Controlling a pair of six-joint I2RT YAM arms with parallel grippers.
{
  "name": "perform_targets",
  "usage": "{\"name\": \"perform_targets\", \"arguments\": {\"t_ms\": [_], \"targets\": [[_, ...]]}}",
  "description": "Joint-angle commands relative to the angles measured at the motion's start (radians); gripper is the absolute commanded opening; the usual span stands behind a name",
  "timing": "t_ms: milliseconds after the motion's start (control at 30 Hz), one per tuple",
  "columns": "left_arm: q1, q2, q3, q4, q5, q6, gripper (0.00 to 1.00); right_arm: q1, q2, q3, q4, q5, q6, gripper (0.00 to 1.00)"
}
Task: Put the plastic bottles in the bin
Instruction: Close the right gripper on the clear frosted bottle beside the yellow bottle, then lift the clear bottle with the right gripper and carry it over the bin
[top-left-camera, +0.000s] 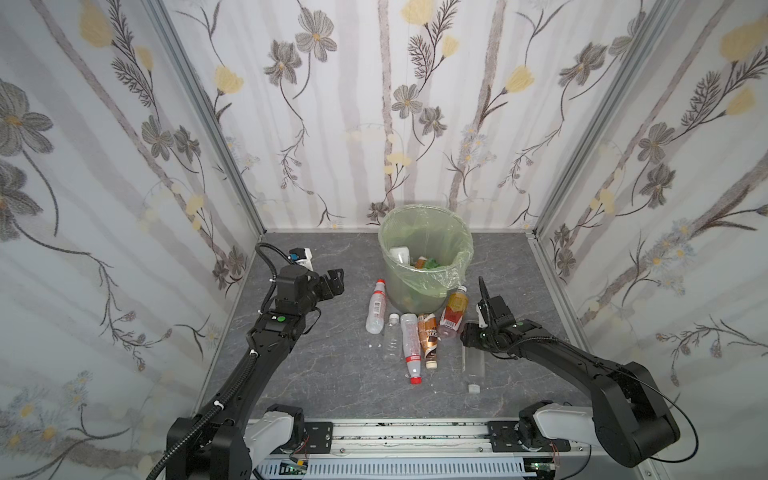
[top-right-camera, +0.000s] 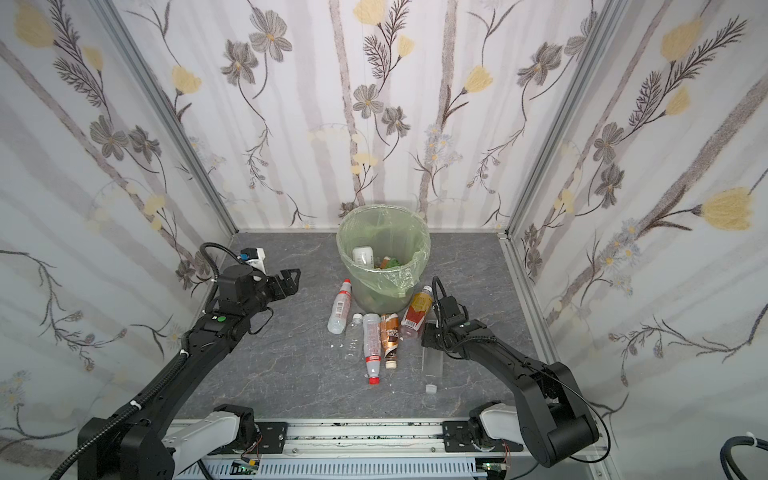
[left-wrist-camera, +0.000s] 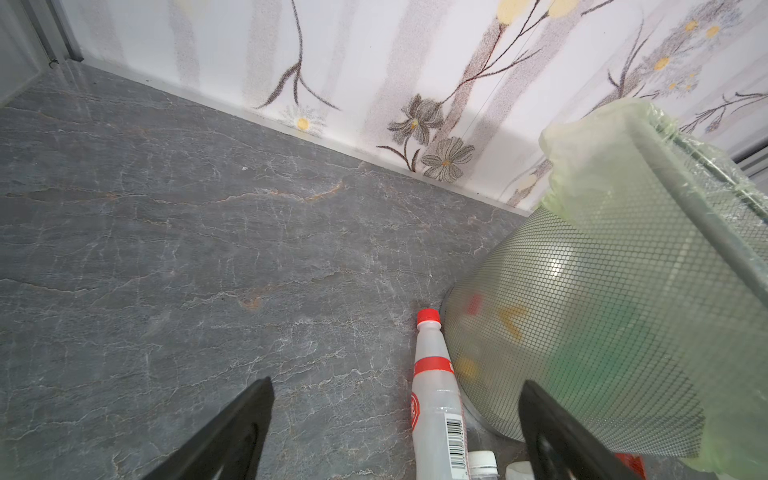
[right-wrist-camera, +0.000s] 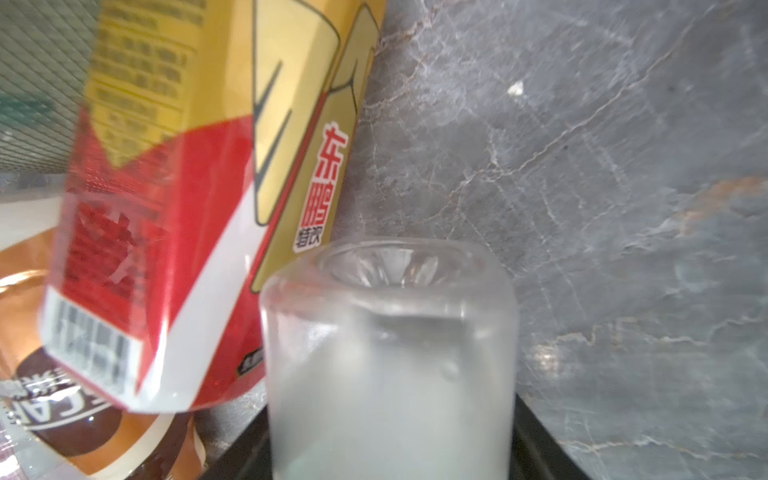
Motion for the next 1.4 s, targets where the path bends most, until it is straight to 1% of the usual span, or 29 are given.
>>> {"name": "perform_targets", "arguments": {"t_ms": [0,100,233,467,733,800,900,1033,1233,1367], "targets": [[0.003,0.004,0.005,0.030,-0.011,0.011,0.94,-0.003,-0.030,0.041,-0.029,0.089,-0.031,0.59],[0.004,0.011,0.010,0.030,-0.009,0.011,0.94,-0.019,-0.063,0.086,-0.060,0.127,-0.045,0.58],[0.004,0.019,0.011,0.033,-0.005,0.009,0.94,-0.065,-0.107,0.128,-0.079,0.135,-0.069,0.55],[0.005,0.016,0.002,0.036,-0.008,0.009,0.94,-0.174,-0.153,0.314,-0.085,0.117,-0.137,0.53],[0.007,-0.013,-0.018,0.036,-0.011,0.012,0.93,-0.204,-0.118,0.575,-0.080,0.098,-0.205,0.53],[0.008,-0.014,-0.023,0.036,-0.004,0.012,0.93,-0.205,-0.104,0.640,-0.057,0.074,-0.213,0.53],[0.008,-0.015,-0.026,0.036,0.004,0.011,0.93,-0.207,-0.091,0.696,0.007,0.027,-0.230,0.53],[0.010,-0.025,-0.032,0.036,0.009,0.018,0.94,-0.207,-0.057,0.775,0.033,-0.021,-0.218,0.53],[0.010,-0.022,-0.036,0.036,0.033,0.024,0.94,-0.207,-0.010,0.854,0.107,-0.174,-0.169,0.52],[0.012,-0.016,-0.035,0.036,0.039,0.026,0.94,-0.207,0.030,0.900,0.183,-0.297,-0.126,0.50]]}}
